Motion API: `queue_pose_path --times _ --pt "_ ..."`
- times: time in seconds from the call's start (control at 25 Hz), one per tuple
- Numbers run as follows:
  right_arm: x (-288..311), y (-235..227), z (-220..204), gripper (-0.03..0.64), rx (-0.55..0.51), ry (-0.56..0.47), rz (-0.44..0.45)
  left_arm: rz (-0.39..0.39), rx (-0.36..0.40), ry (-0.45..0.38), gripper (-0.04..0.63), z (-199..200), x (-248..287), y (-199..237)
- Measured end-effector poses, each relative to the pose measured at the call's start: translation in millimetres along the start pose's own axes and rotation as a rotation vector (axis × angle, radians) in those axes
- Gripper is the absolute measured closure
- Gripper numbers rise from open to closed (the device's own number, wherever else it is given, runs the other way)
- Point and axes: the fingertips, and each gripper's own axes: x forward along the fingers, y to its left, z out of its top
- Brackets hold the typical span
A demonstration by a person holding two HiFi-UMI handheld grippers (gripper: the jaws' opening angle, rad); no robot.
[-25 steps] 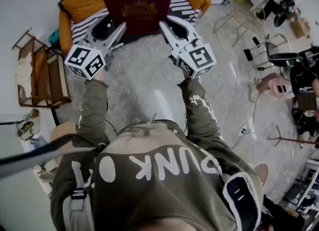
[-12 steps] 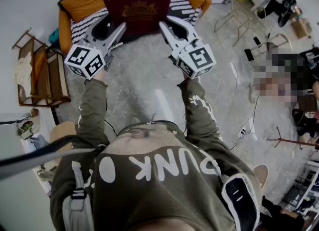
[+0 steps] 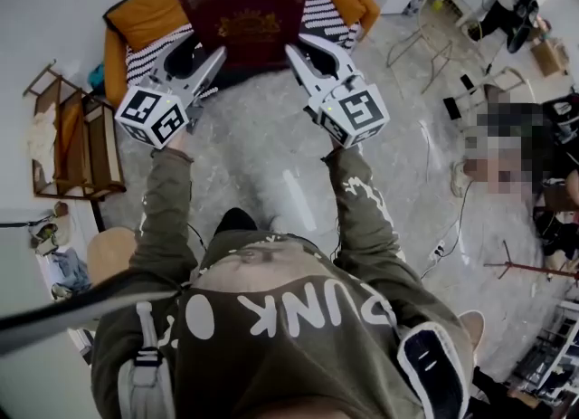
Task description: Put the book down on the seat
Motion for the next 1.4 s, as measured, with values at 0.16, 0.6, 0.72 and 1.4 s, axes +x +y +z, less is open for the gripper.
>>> queue_pose_path --times 0.16,0.6,0.72,1.4 --pt "-8 -19 -4 0.552 0.002 0.003 -0.010 -0.004 -0.001 0.008 0.373 -4 20 -6" --pt "31 -74 -43 0.552 0.013 0.025 -0.039 -0.033 -0.030 0.011 0.373 -33 78 43" --pt "54 -97 -55 0.554 0.011 0.035 -0.048 -0.041 -0.038 0.008 0.373 -42 101 70" --pt "181 -186 -100 0.554 0.022 0.078 -0.079 -0.066 -0.104 0.016 0.373 -69 188 208"
